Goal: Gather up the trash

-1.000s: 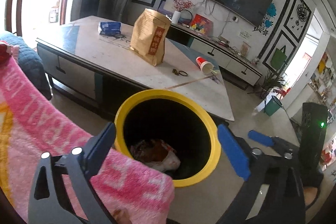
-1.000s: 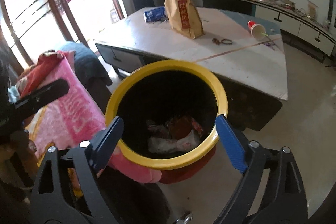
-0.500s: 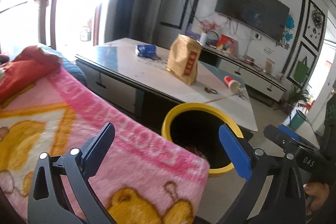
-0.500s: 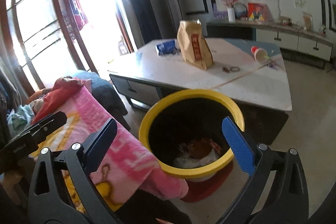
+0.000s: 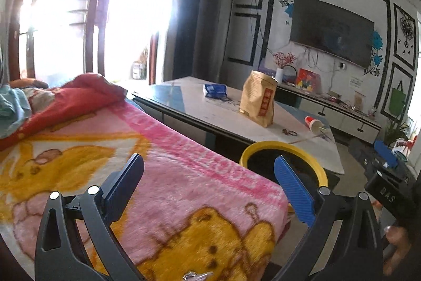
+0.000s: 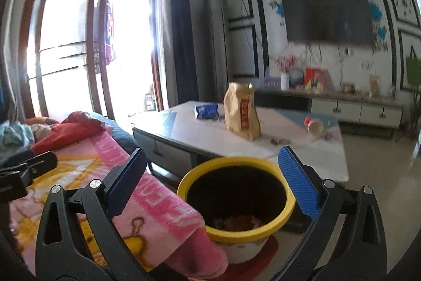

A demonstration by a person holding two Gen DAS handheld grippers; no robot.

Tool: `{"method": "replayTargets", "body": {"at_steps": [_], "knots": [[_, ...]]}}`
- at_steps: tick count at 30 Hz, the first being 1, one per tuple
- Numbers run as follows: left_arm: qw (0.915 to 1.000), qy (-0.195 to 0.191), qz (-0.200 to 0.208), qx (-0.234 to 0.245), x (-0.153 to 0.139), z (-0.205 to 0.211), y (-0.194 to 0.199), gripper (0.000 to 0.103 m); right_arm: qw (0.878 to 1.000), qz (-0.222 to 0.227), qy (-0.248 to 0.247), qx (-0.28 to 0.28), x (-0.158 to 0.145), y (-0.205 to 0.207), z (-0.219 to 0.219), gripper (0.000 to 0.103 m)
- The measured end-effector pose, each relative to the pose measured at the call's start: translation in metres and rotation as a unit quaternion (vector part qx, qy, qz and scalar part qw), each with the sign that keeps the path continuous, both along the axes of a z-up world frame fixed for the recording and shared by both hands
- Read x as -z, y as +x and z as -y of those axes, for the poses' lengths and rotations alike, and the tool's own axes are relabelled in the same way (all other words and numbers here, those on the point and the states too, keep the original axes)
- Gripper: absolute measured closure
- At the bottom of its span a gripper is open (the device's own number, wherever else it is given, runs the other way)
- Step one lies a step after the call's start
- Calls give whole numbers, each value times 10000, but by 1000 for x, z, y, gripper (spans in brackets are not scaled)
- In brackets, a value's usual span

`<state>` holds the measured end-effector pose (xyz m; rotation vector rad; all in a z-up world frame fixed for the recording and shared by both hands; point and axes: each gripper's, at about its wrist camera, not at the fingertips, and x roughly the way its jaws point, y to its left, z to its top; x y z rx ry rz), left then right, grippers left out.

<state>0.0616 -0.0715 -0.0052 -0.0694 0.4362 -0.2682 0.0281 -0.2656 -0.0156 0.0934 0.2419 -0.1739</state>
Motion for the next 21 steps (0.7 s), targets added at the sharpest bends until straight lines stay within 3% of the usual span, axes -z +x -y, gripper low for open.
{"method": "replayTargets", "body": {"at_steps": [21], "knots": [[9997, -48, -54, -231, 3, -17, -12, 6, 9999, -83, -16, -143, 2, 1, -9, 11]]}}
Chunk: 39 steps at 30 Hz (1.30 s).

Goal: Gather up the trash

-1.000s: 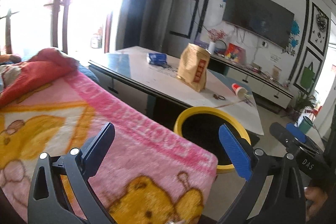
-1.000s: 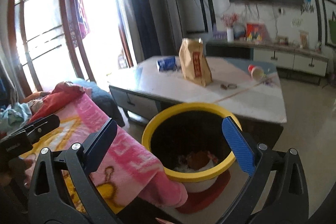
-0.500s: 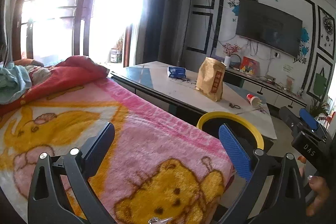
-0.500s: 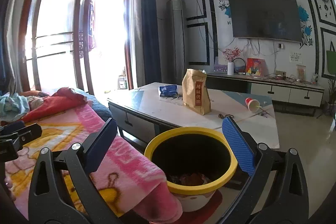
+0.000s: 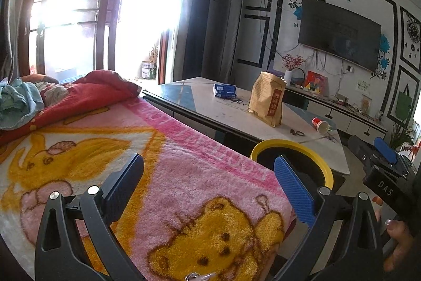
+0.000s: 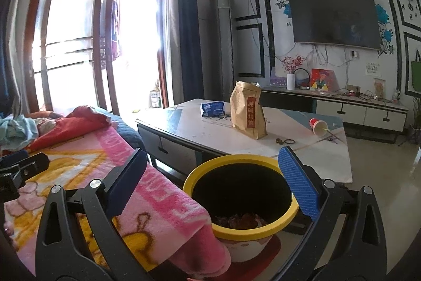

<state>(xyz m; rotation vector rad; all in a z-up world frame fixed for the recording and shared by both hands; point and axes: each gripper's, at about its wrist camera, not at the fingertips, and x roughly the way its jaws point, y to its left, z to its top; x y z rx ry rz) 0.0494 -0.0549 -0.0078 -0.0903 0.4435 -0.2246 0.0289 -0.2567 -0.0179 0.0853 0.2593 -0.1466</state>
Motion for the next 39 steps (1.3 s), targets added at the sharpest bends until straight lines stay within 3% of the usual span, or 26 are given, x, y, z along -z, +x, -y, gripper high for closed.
{"method": "replayTargets", "body": {"at_steps": [39], "knots": [[10000, -10, -28, 13, 0, 3, -1, 6, 10000, -47, -15, 33, 0, 1, -1, 11]]}}
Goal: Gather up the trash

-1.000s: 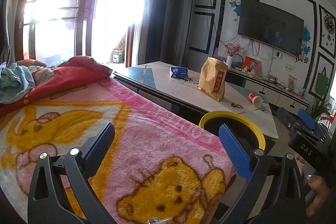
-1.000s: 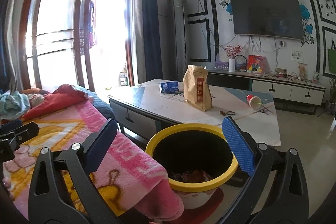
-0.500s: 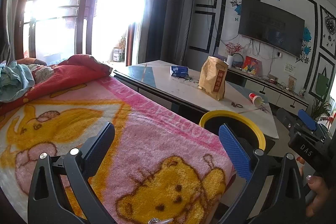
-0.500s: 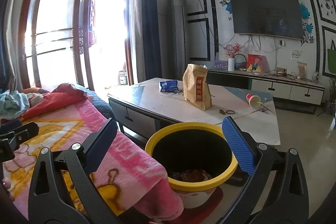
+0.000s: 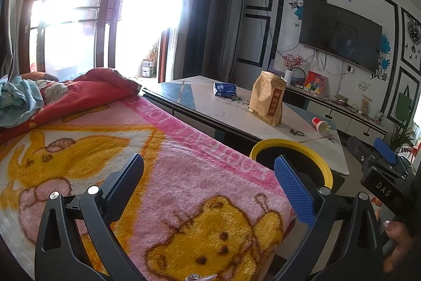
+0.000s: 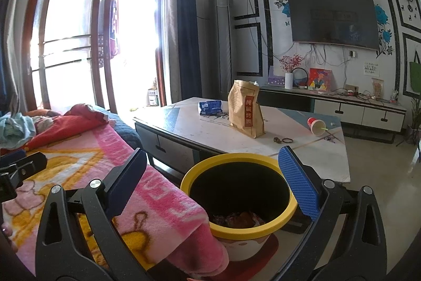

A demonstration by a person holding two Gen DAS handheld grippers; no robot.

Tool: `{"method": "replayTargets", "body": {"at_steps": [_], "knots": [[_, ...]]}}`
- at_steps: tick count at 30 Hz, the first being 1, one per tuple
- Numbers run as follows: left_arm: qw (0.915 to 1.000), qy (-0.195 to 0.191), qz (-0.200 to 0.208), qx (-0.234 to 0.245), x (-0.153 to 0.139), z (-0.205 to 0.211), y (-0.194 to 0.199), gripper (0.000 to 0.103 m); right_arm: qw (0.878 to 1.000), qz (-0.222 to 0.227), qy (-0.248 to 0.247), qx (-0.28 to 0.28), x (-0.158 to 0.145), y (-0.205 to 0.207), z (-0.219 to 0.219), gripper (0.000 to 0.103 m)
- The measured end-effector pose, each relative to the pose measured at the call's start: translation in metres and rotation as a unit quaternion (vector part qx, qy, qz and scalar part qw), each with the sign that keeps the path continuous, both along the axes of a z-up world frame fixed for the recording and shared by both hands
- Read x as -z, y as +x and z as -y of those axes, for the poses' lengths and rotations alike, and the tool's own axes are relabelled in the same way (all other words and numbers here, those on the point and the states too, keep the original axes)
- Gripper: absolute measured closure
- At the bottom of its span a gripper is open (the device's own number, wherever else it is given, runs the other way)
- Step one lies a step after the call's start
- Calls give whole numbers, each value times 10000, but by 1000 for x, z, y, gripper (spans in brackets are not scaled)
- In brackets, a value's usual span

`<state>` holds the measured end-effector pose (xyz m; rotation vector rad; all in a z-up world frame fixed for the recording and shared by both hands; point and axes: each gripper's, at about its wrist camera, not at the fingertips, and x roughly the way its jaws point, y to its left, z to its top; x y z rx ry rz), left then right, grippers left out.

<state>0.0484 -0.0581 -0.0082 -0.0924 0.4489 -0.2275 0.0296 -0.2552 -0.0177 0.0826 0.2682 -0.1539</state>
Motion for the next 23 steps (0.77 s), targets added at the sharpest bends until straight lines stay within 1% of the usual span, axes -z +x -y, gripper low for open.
{"method": "replayTargets", "body": {"at_steps": [6, 8, 9, 10, 11, 12, 13, 14, 15, 16, 17, 18, 19, 20, 21, 22, 23], "knots": [[10000, -67, -18, -23, 2, -3, 0, 6, 10000, -2, 27, -22, 0, 0, 0, 11], [9998, -150, -93, -101, 4, -10, 2, 6, 9999, -9, 83, -114, -2, 2, -2, 11], [9995, -193, -145, -216, 5, -17, 2, 6, 9997, 12, 103, -216, -4, 5, -6, 11], [9992, -208, -164, -309, 5, -22, 2, 6, 9993, -8, 111, -363, -5, 9, -11, 11], [9982, -244, -217, -503, 6, -36, 1, 6, 9979, -68, 112, -633, -7, 15, -21, 11], [9970, -287, -274, -669, 8, -48, 1, 6, 9968, -102, 109, -789, -9, 18, -28, 11], [9949, -353, -347, -875, 10, -64, 0, 6, 9936, -152, 116, -1115, -11, 26, -45, 11], [9906, -445, -482, -1198, 14, -89, -2, 6, 9885, -229, 119, -1488, -12, 33, -64, 11], [9841, -472, -609, -1598, 19, -118, -5, 6, 9810, -371, 96, -1904, -14, 42, -86, 11], [9756, -434, -705, -2034, 23, -146, -9, 6, 9677, -584, 64, -2451, -16, 53, -116, 11], [9653, -363, -803, -2458, 28, -172, -14, 6, 9548, -742, 70, -2879, -16, 60, -144, 11], [9520, -299, -921, -2904, 32, -200, -20, 6, 9346, -992, 65, -3415, -14, 68, -185, 11], [9289, -254, -1120, -3520, 38, -241, -31, 6, 9168, -1202, 49, -3808, -12, 72, -214, 11], [9120, -219, -1268, -3896, 42, -269, -39, 6, 8914, -1485, 75, -4282, -6, 76, -250, 11], [8955, -186, -1389, -4224, 46, -295, -48, 6, 8686, -1808, 63, -4612, 3, 78, -286, 11], [8789, -151, -1498, -4526, 50, -320, -57, 6, 8516, -2049, 53, -4825, 11, 78, -311, 11], [8601, -119, -1669, -4818, 57, -348, -66, 6, 8300, -2327, 51, -5068, 21, 77, -341, 11]]}}
